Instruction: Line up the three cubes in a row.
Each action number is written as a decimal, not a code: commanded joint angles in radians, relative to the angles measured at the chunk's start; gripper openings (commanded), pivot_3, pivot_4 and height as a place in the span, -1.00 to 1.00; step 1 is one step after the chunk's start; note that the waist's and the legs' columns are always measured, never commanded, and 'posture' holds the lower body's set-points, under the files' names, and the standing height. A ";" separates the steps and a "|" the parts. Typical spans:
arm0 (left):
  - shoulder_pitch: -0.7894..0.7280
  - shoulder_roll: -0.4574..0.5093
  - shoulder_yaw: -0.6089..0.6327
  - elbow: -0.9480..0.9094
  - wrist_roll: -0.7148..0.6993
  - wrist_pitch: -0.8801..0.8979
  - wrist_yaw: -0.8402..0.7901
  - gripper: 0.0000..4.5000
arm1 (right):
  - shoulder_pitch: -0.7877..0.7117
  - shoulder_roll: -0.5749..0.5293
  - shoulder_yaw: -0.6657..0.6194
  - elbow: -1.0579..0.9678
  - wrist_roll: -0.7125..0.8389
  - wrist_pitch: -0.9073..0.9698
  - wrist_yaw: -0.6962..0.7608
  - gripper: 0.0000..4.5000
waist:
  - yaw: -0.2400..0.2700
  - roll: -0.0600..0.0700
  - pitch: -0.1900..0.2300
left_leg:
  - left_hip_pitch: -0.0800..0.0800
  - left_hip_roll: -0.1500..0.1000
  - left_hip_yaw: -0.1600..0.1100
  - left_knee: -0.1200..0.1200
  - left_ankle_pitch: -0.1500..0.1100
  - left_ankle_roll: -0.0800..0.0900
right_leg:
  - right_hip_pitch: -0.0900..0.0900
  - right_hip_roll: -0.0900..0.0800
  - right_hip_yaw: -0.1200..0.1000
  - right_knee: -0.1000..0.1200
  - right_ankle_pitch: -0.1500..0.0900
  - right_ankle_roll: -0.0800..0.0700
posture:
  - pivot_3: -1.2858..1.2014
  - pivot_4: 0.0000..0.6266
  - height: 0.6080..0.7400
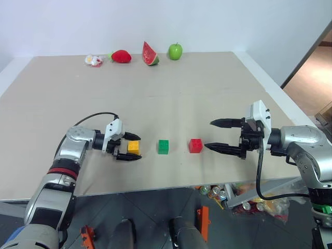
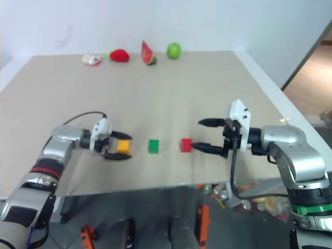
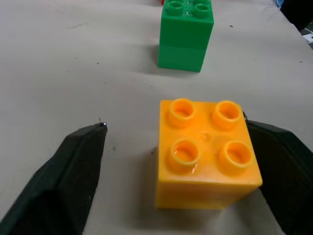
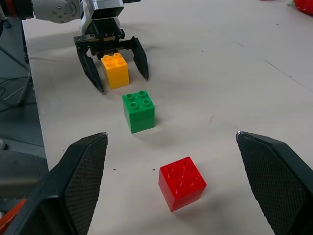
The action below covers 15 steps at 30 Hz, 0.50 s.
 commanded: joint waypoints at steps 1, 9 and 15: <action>0.031 0.064 0.059 -0.109 -0.045 0.045 0.005 0.90 | -0.002 -0.020 -0.032 -0.029 0.021 0.001 0.009 0.94 | -0.001 0.000 0.000 | 0.000 0.000 0.000 0.000 0.000 0.000 | 0.000 0.000 0.000 0.000 0.000 0.000 | 0.03 -0.52 1.00; 0.274 0.270 0.146 -0.580 -0.222 0.451 -0.004 0.90 | 0.009 -0.053 -0.050 -0.020 0.039 0.002 0.047 0.94 | -0.002 0.000 0.000 | 0.001 0.001 0.000 -0.003 0.000 0.000 | -0.001 0.000 0.000 0.000 -0.001 -0.001 | 0.03 -0.52 1.00; 0.465 0.427 0.330 -0.819 -0.437 0.829 0.078 0.90 | -0.042 -0.065 -0.031 0.034 0.026 -0.019 0.083 0.94 | -0.003 0.000 0.000 | 0.002 0.001 0.001 -0.002 0.000 0.000 | -0.001 -0.001 -0.001 0.000 -0.002 -0.002 | 0.03 -0.52 1.00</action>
